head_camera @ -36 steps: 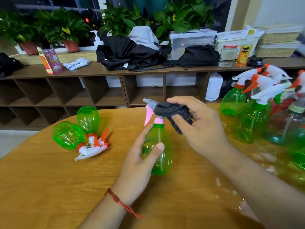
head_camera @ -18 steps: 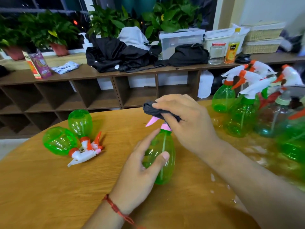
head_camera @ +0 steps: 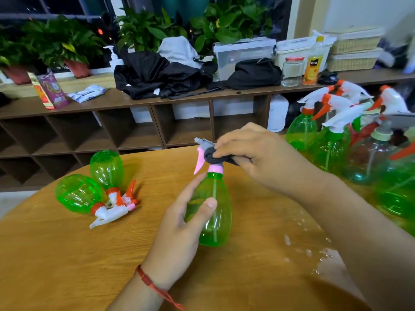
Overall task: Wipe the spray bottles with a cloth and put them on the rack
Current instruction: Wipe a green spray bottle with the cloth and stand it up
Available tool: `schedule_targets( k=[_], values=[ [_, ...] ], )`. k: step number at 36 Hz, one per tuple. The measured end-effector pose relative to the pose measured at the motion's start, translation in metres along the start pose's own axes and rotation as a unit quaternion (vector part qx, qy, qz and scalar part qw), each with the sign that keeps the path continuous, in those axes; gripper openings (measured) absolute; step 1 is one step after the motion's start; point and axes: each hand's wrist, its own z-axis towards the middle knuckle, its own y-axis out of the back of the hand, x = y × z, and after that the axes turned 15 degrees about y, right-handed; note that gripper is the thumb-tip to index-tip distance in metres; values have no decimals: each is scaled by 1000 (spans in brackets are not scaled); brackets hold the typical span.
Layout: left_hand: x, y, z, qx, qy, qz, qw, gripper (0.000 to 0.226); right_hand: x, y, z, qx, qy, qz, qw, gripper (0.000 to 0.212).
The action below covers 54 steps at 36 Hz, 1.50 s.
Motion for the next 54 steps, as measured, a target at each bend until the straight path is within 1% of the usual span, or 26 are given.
schedule_targets(
  k=[2,5,6,7,11,13,16,17,19,22,24,26,28,32,35,37,39,42,43,44,45,46,48,49,51,54],
  values=[
    [-1,1,1,-7,-3,0,1000,52,-3,6,-2,1,-14,22,1000,39],
    [-2,0,0,-4,-2,-11,1000,52,2,4,-2,-84,-26,29,996,38],
    [-2,-1,-1,1,-2,-6,1000,52,5,0,0,-97,-28,25,995,39],
    [-1,-2,-2,-3,-6,3,1000,51,7,-5,2,-92,-23,25,995,39],
    [0,-2,-2,-27,-11,25,999,56,11,-13,2,-11,-3,74,997,42],
    [1,-2,-1,-29,-7,31,999,57,11,-7,2,-32,-15,87,996,40],
    [0,-5,-4,-14,-9,38,999,58,10,-4,2,-115,-35,50,991,38],
    [0,-6,-4,-11,-13,47,999,57,9,-4,2,-114,-32,34,992,38],
    [0,-7,-6,-7,-13,29,999,54,8,-7,2,-73,-12,24,997,40],
    [3,-1,-1,-36,-14,2,999,48,4,-7,-2,-19,-25,36,999,35],
    [4,-1,0,-28,-11,-12,999,46,5,-4,-2,-37,-42,39,998,32],
    [3,-4,-1,-6,-9,-27,1000,45,7,-3,-1,-97,-58,84,990,33],
    [2,-7,-3,-7,-21,-34,999,45,8,-1,2,-139,-72,112,981,36],
    [1,-2,-2,-67,-61,-10,996,42,7,1,1,-137,-82,124,979,34],
    [0,2,0,-85,-67,-52,993,41,4,4,-3,-118,-130,160,971,30],
    [-2,5,2,-92,-77,-76,990,36,2,3,-4,-143,-166,172,960,33],
    [-4,6,2,-88,-81,-90,989,37,0,1,-3,-201,-212,201,935,39],
    [-2,5,2,-84,-88,-46,991,39,-1,1,4,-316,-267,327,850,42],
    [0,5,1,-76,-83,-35,993,38,-1,2,5,-343,-271,355,826,40],
    [2,6,1,-68,-82,-21,994,38,-1,3,6,-355,-271,369,815,39],
    [3,7,0,-63,-86,-1,994,40,-1,3,7,-352,-268,372,816,38],
    [3,7,-1,-57,-92,19,994,42,0,3,7,-334,-264,366,828,38],
    [3,6,-3,-48,-99,34,993,45,4,2,6,-266,-261,364,853,38],
    [3,5,-4,-50,-103,27,993,45,7,1,7,-234,-263,373,859,38],
    [4,5,-4,-63,-110,10,992,45,13,-1,8,-204,-263,400,854,40],
    [4,7,-1,-75,-117,20,990,44,16,-2,9,-212,-266,421,841,48]
  ],
)
